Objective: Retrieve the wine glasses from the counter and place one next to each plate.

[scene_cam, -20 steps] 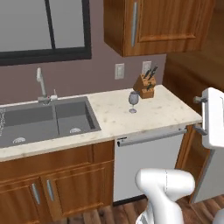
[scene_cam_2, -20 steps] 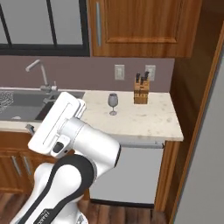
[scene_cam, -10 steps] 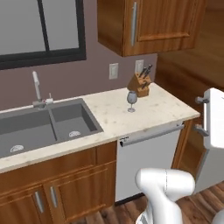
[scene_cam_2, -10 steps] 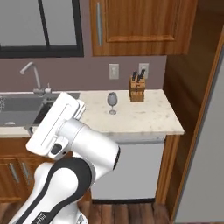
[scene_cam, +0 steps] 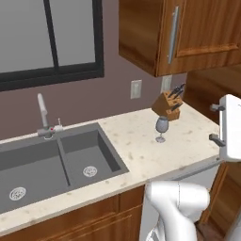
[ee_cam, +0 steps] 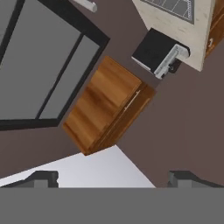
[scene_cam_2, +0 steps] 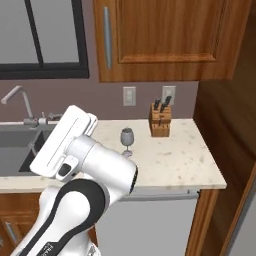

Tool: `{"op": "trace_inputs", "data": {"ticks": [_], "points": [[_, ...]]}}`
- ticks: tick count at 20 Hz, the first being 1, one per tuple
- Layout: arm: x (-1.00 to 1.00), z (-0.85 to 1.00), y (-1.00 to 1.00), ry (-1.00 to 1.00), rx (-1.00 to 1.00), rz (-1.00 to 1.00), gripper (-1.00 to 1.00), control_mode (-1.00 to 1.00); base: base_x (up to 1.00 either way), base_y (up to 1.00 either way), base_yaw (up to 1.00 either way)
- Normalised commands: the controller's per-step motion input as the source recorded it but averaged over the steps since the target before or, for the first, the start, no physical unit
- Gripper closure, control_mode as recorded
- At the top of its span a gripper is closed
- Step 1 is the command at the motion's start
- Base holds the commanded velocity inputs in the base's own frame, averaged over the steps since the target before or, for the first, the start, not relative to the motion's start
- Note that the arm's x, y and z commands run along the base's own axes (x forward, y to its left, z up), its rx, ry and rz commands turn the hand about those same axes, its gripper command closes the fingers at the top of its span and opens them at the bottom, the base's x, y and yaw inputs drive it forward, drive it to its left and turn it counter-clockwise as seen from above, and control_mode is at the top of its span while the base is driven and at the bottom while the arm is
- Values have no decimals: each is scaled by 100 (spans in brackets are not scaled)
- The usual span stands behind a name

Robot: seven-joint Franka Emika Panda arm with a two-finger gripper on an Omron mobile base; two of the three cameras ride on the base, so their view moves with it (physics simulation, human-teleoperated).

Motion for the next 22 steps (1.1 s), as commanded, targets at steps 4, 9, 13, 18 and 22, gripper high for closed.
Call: {"op": "trace_inputs", "data": {"ticks": [4,9,13,18,22], "points": [[0,0,0,0,0,0,-100,100,64,-32,0],[0,0,0,0,0,0,-100,100,0,-31,-5],[0,0,0,0,0,0,-100,100,-15,-26,-19],[0,0,0,0,0,0,-100,100,-1,-6,-28],[0,0,0,0,0,0,-100,100,22,-1,-13]]}}
